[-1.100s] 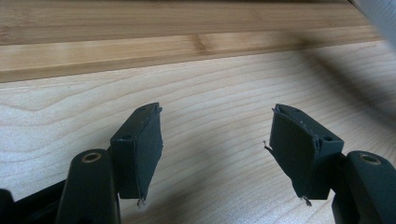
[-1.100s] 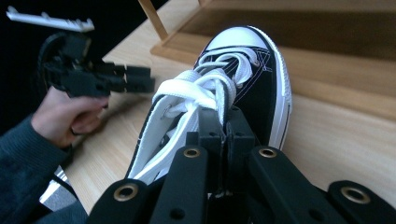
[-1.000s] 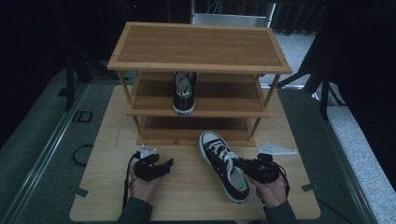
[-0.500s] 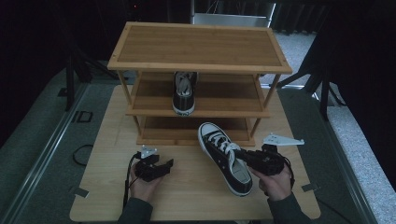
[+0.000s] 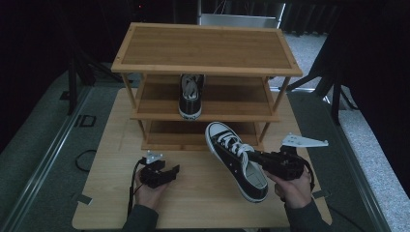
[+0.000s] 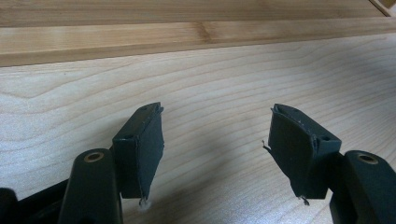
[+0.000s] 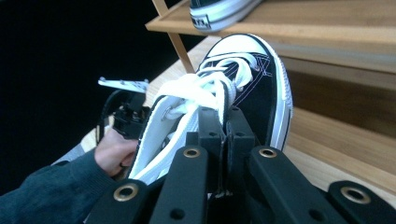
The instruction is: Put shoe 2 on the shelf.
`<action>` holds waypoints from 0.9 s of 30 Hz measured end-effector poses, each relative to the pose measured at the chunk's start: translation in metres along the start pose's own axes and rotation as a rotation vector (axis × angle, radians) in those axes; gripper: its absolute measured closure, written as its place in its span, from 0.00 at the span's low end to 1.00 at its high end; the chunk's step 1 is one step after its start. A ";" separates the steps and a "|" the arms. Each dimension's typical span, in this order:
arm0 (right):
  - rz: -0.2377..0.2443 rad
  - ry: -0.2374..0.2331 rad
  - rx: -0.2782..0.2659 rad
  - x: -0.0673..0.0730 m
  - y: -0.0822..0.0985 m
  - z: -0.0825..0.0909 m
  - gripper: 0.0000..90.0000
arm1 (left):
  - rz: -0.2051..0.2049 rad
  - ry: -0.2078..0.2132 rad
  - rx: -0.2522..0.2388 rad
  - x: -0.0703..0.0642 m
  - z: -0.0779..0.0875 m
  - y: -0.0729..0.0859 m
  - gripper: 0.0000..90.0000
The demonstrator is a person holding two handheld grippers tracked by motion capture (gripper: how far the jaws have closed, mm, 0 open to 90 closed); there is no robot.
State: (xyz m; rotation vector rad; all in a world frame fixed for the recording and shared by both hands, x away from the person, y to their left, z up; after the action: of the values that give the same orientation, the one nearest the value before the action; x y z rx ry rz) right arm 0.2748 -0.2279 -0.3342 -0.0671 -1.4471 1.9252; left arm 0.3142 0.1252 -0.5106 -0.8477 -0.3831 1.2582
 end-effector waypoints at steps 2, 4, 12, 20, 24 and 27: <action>0.005 -0.009 -0.009 0.003 -0.005 0.005 0.98 | 0.000 0.000 0.001 0.000 0.000 0.000 0.40; 0.009 -0.014 -0.019 0.006 -0.010 0.009 0.98 | -0.001 0.001 0.003 0.000 0.000 0.000 0.40; 0.022 0.018 -0.051 0.001 -0.038 0.012 0.98 | 0.001 0.002 0.004 0.000 -0.001 0.000 0.40; 0.012 0.062 -0.062 -0.012 -0.057 0.000 0.98 | 0.007 0.006 0.008 0.001 -0.002 0.000 0.40; 0.015 0.092 -0.066 -0.017 -0.066 -0.008 0.98 | 0.008 0.006 0.012 0.002 -0.002 0.000 0.40; 0.010 0.103 -0.071 -0.021 -0.073 -0.013 0.98 | 0.008 0.005 0.013 0.002 -0.002 0.000 0.40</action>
State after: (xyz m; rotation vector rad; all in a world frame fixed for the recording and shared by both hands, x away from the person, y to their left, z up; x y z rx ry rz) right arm 0.3331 -0.2210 -0.2845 -0.2034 -1.4484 1.8512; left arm 0.3163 0.1264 -0.5127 -0.8417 -0.3675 1.2650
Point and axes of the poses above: each handheld gripper's, and its own axes: z roughly backward along the jaws, y roughly out of its underside, x roughly to its left, the point moved 2 cm from there along -z, roughly forward along the jaws, and after that the axes turned 5 degrees about -y, right-handed, at the moved point
